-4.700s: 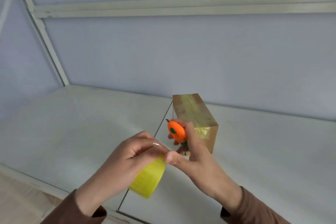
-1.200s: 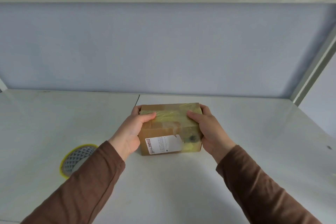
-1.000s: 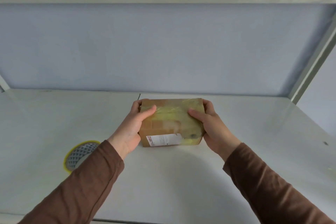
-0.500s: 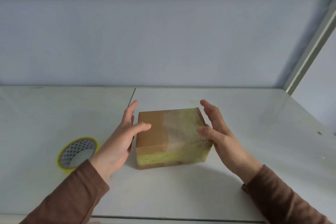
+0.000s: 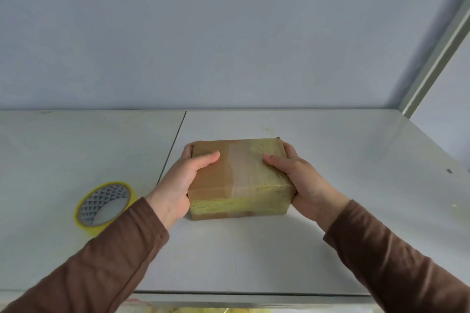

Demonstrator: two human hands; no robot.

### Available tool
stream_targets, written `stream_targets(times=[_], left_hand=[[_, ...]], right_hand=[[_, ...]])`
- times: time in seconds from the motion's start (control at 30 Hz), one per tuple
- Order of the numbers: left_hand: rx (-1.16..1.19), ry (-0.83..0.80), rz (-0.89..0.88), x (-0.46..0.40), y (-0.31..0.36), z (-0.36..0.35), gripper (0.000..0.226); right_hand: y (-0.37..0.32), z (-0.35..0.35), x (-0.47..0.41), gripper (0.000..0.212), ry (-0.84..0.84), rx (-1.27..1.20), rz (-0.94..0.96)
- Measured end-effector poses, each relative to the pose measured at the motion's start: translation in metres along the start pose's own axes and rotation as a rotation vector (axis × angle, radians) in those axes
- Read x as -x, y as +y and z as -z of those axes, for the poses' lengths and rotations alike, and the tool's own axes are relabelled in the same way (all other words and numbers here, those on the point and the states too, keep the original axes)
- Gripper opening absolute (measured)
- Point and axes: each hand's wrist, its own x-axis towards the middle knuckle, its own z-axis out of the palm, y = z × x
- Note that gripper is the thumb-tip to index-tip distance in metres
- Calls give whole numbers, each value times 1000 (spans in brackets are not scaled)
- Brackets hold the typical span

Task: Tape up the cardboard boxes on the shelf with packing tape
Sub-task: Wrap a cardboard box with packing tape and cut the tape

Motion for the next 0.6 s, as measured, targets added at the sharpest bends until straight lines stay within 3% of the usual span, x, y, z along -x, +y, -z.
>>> stream_targets(times=[0.13,0.2,0.3,0.37,0.5,0.6], left_hand=[[23,-101,-86,9,12,1,37],[-9,-134,-269,11,20,1,28],[-152,-179,-558,17,22,0,16],[-323,-205,-645,21,10,4,13],[-499,-224,-638,31,0,10,54],[-836,-216,-737,32,18,8,66]], right_hand=[[-9,2,12,47,-79,74,95],[-16,3,16,46,-76,140,223],[-17,5,22,27,-42,362,461],[-7,9,26,22,-47,477,548],[-3,18,33,30,-118,577,568],[-19,20,36,62,-163,863,610]])
